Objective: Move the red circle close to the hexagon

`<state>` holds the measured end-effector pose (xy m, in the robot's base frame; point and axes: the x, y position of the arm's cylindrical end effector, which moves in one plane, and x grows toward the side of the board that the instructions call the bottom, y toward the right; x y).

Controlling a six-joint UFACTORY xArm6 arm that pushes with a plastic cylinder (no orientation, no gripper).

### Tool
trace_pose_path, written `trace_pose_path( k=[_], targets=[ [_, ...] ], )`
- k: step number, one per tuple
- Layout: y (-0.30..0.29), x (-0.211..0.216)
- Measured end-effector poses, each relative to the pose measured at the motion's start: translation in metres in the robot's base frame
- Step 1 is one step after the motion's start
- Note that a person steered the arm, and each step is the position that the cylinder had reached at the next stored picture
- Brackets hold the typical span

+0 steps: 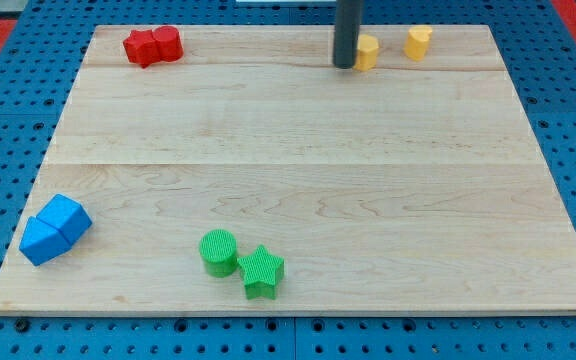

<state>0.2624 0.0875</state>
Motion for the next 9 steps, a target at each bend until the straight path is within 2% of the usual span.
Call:
trace_pose_path(
  k=[1, 2, 3, 4, 5, 6, 9],
  targets=[
    [-0.064, 0.031],
    [-0.176, 0.061],
    [-0.29, 0.047],
    [-0.346, 0.007],
    [-0.329, -0.03],
    [-0.243, -0.038],
    [-0.113, -0.038]
  ],
)
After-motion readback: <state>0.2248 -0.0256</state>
